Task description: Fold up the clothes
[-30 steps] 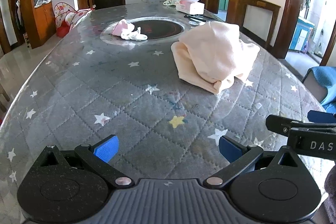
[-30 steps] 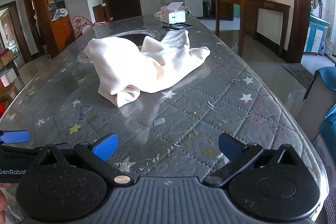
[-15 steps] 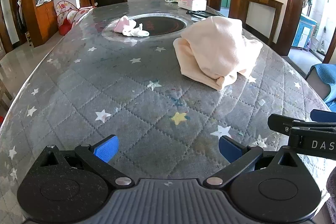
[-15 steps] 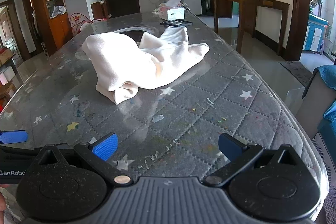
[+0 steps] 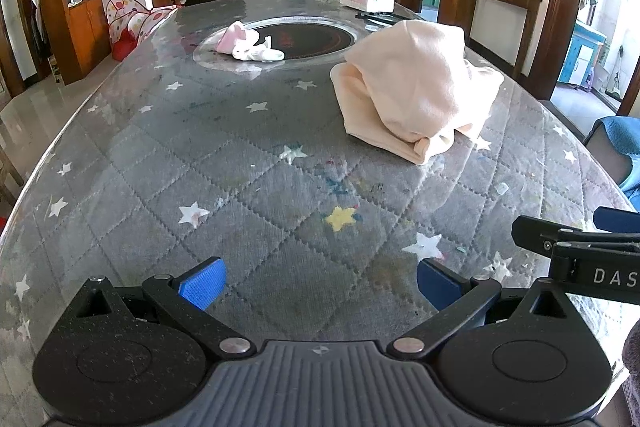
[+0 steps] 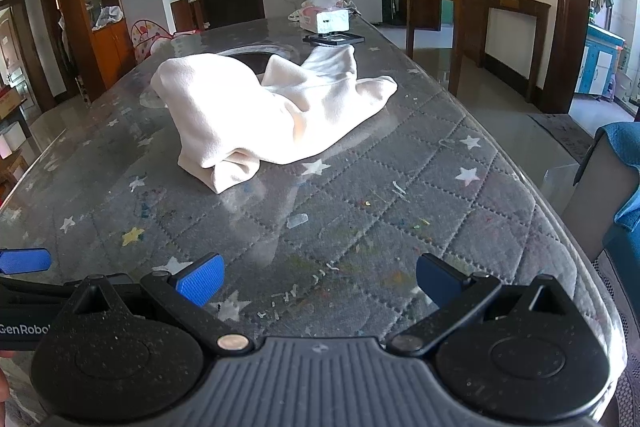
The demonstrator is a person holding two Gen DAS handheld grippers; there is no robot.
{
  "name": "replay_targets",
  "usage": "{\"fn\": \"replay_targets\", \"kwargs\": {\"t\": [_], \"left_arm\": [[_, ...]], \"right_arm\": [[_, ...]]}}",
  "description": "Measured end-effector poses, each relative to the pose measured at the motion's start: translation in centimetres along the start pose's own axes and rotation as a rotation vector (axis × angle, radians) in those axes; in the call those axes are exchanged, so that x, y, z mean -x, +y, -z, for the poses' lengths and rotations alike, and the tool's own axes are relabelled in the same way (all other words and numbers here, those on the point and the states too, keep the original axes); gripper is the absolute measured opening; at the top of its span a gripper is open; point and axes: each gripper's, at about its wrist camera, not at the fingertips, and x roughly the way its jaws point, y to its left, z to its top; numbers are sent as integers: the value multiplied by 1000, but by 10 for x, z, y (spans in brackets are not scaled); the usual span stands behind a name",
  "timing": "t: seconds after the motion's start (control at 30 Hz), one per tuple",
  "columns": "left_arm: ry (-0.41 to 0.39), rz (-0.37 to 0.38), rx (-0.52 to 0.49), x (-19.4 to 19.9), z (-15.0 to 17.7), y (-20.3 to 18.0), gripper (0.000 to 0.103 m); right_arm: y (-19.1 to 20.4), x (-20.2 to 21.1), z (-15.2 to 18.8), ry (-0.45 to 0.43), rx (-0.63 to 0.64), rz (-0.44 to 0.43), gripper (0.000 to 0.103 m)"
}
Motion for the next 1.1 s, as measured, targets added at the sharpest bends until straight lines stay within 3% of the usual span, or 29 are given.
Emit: {"fn": "replay_targets", "kwargs": {"t": [1.1], "left_arm": [[20, -13, -13, -3, -3, -3, 103]], "right_arm": [[0, -4, -1, 9, 1, 7, 103]]}}
